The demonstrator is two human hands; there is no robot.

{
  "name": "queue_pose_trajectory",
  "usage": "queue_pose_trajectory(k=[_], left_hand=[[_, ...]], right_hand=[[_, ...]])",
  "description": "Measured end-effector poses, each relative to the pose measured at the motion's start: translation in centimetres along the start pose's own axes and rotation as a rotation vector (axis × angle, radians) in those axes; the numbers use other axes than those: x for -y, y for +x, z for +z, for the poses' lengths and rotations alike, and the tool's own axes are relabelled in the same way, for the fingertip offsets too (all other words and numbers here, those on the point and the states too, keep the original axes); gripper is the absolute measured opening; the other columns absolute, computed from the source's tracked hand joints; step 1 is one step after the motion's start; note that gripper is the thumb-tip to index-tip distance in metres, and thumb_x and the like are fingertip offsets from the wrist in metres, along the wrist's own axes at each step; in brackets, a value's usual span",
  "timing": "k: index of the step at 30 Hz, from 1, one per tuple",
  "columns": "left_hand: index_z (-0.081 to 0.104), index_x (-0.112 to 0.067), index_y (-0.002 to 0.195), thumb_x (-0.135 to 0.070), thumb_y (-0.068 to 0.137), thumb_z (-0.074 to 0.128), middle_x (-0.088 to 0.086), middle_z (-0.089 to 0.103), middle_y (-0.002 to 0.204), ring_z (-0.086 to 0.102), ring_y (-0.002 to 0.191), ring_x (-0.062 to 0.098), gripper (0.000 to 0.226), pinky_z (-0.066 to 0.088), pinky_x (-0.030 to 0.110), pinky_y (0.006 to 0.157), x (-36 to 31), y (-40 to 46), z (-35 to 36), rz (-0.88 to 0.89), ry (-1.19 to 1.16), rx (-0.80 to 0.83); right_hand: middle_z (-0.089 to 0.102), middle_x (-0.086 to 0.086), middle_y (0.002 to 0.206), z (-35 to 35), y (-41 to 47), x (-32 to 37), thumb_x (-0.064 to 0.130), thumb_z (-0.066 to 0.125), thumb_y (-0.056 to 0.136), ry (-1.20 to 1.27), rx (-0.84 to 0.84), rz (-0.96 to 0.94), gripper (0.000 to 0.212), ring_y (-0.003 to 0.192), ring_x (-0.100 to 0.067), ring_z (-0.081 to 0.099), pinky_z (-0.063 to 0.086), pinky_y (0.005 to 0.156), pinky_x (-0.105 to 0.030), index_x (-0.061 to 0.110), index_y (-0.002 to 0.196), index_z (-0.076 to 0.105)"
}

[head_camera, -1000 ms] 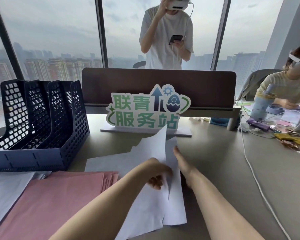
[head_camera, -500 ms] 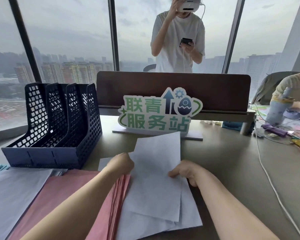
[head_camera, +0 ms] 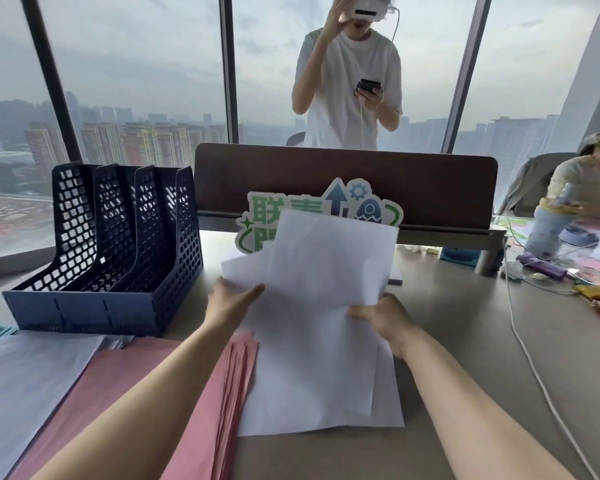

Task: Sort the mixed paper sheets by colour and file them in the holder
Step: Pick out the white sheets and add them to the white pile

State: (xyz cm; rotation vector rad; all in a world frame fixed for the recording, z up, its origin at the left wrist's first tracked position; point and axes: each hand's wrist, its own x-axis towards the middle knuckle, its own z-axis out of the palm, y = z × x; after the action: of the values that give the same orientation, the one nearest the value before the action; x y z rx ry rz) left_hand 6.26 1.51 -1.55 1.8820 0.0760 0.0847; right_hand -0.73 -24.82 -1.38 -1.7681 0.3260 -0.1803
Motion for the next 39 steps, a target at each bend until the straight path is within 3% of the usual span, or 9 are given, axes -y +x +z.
queue_pose_trajectory(k=[2, 6, 9, 13, 19, 26, 33, 35, 39], left_hand=[[0.057, -0.008, 0.118, -0.041, 0.061, 0.089, 0.018, 0.069, 0.112, 0.069, 0.096, 0.035, 0.074, 0.056, 0.049, 0.087, -0.8, 0.0, -0.2, -0.036, -0.41, 0.133], [0.07, -0.007, 0.097, -0.016, 0.08, 0.077, 0.014, 0.075, 0.092, 0.071, 0.076, 0.028, 0.02, 0.059, 0.038, 0.075, -4.5, -1.5, 0.9, 0.086, -0.574, 0.168], [0.071, -0.009, 0.092, -0.01, 0.083, 0.074, 0.013, 0.073, 0.093, 0.067, 0.082, 0.027, 0.009, 0.056, 0.045, 0.082, -8.1, -2.5, 1.6, 0.243, -0.668, 0.134], [0.068, -0.012, 0.095, -0.009, 0.084, 0.073, 0.013, 0.071, 0.098, 0.068, 0.081, 0.023, 0.013, 0.058, 0.04, 0.077, -10.4, -4.0, 1.8, 0.393, -0.648, 0.082], [0.066, -0.014, 0.108, -0.02, 0.072, 0.079, 0.006, 0.075, 0.101, 0.071, 0.094, 0.023, 0.039, 0.057, 0.039, 0.085, -2.3, -5.0, 4.0, 0.238, -0.471, 0.214], [0.07, -0.02, 0.082, -0.01, 0.089, 0.068, -0.006, 0.073, 0.076, 0.066, 0.075, 0.017, 0.012, 0.052, 0.035, 0.074, -1.8, -4.1, 4.3, 0.247, -0.336, 0.174], [0.064, -0.019, 0.087, -0.012, 0.082, 0.067, 0.009, 0.07, 0.086, 0.062, 0.07, 0.022, 0.009, 0.054, 0.037, 0.067, -3.2, -3.4, -7.7, 0.28, -0.316, -0.016], [0.063, -0.017, 0.085, -0.014, 0.082, 0.067, 0.007, 0.069, 0.08, 0.06, 0.066, 0.021, 0.006, 0.052, 0.031, 0.062, -2.1, -3.7, -12.7, 0.259, -0.292, -0.091], [0.066, -0.011, 0.078, -0.012, 0.081, 0.065, 0.005, 0.066, 0.071, 0.06, 0.056, 0.013, 0.003, 0.05, 0.02, 0.054, 2.4, -5.1, -23.8, 0.133, -0.055, -0.216]], right_hand=[[0.076, -0.008, 0.099, -1.5, -1.0, 1.6, 0.0, 0.078, 0.076, 0.108, -0.007, -0.099, 0.02, 0.091, -0.028, 0.072, 0.056, 0.091, -0.044, 0.014, 0.089, 0.074], [0.076, -0.011, 0.099, -2.8, -2.4, 5.0, -0.003, 0.075, 0.079, 0.237, 0.01, -0.242, 0.021, 0.094, -0.031, 0.072, 0.056, 0.089, -0.045, 0.01, 0.095, 0.074], [0.077, -0.004, 0.092, -2.8, -2.9, 7.5, 0.002, 0.075, 0.08, 0.218, -0.037, -0.383, 0.016, 0.088, -0.023, 0.073, 0.058, 0.082, -0.036, 0.014, 0.091, 0.074], [0.077, -0.001, 0.091, -2.4, -3.9, 8.0, 0.004, 0.072, 0.084, 0.226, -0.086, -0.508, 0.016, 0.086, -0.014, 0.072, 0.056, 0.077, -0.024, 0.012, 0.098, 0.074], [0.076, 0.009, 0.083, -0.4, -5.1, 1.0, 0.005, 0.071, 0.082, 0.239, -0.194, -0.359, 0.016, 0.076, -0.007, 0.071, 0.053, 0.067, -0.02, 0.015, 0.095, 0.071], [0.074, 0.01, 0.09, 1.2, -4.9, 1.6, 0.028, 0.056, 0.074, 0.049, -0.295, -0.336, 0.039, 0.087, -0.013, 0.069, 0.051, 0.075, -0.029, 0.016, 0.109, 0.069], [0.062, -0.002, 0.108, 8.9, -6.6, 7.7, -0.002, 0.052, 0.087, 0.084, -0.28, -0.535, 0.031, 0.092, -0.02, 0.058, 0.042, 0.067, -0.01, 0.007, 0.117, 0.053], [0.063, -0.003, 0.109, 12.9, -7.6, 8.3, -0.002, 0.05, 0.087, 0.085, -0.154, -0.528, 0.035, 0.094, -0.018, 0.059, 0.046, 0.074, -0.018, 0.008, 0.12, 0.057], [0.062, -0.008, 0.064, 21.4, -10.5, 8.3, 0.01, 0.049, 0.074, 0.002, 0.161, -0.37, 0.013, 0.061, -0.024, 0.057, 0.048, 0.054, -0.04, 0.009, 0.072, 0.061]])
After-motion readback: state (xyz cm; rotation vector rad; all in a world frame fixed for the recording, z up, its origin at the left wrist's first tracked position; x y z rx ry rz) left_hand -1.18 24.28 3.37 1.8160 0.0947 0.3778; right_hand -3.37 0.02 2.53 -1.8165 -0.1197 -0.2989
